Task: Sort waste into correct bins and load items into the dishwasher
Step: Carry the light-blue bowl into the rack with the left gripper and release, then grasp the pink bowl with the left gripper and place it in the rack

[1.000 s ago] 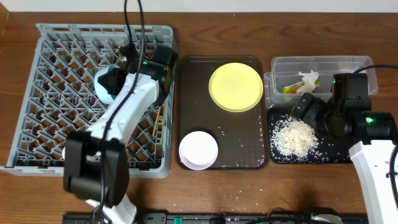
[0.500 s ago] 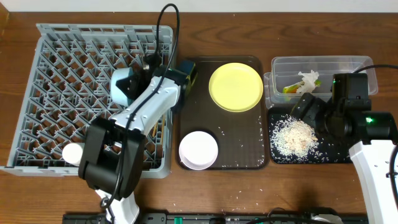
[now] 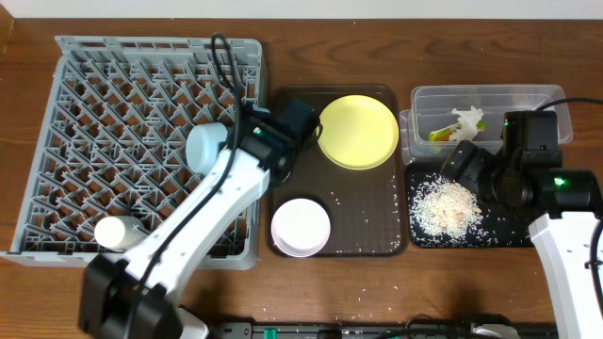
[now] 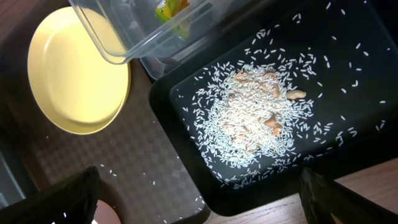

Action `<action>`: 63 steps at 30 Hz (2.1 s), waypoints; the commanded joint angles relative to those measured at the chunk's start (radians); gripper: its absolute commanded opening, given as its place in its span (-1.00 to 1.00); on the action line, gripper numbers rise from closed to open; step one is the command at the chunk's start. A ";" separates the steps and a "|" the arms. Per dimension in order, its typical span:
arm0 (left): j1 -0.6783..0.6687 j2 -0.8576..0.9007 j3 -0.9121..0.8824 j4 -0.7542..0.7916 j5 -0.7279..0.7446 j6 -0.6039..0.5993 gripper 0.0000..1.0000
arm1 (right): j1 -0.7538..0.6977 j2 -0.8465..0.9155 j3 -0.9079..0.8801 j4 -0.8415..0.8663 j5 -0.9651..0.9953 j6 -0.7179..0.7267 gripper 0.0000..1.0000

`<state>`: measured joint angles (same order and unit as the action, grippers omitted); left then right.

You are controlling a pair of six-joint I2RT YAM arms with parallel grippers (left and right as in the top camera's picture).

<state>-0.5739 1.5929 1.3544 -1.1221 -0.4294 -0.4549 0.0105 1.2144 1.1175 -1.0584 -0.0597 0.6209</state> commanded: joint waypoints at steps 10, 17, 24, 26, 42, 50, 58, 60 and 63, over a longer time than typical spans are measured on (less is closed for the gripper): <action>-0.168 0.016 -0.087 0.068 0.282 0.066 0.04 | -0.010 -0.012 -0.001 -0.002 0.003 0.014 0.98; -0.163 0.123 -0.228 0.183 0.220 0.050 0.04 | -0.010 -0.012 -0.001 -0.002 0.003 0.014 0.98; -0.163 0.235 -0.251 0.217 0.456 0.049 -0.16 | -0.010 -0.012 -0.001 -0.002 0.003 0.014 0.99; -0.163 0.235 -0.251 0.257 0.551 0.050 -0.31 | -0.010 -0.012 -0.001 -0.002 0.003 0.014 0.99; -0.068 0.111 -0.208 0.308 0.717 0.103 -0.85 | -0.010 -0.012 -0.001 -0.002 0.003 0.014 0.99; 0.183 -0.255 -0.168 0.216 0.228 0.148 -0.85 | -0.010 -0.012 -0.001 -0.002 0.003 0.014 0.99; 0.266 -0.317 -0.169 0.257 -0.659 0.148 -0.85 | -0.010 -0.012 -0.001 -0.002 0.003 0.014 0.99; 0.290 -0.278 -0.169 0.264 -0.735 0.153 -0.85 | -0.010 -0.012 -0.001 -0.002 0.003 0.014 0.98; 0.340 -0.182 -0.169 0.267 -0.807 0.185 -0.85 | -0.010 -0.012 -0.001 -0.002 0.003 0.014 0.99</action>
<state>-0.2729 1.3304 1.1751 -0.8562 -1.0161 -0.3054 0.0105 1.2144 1.1172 -1.0584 -0.0597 0.6212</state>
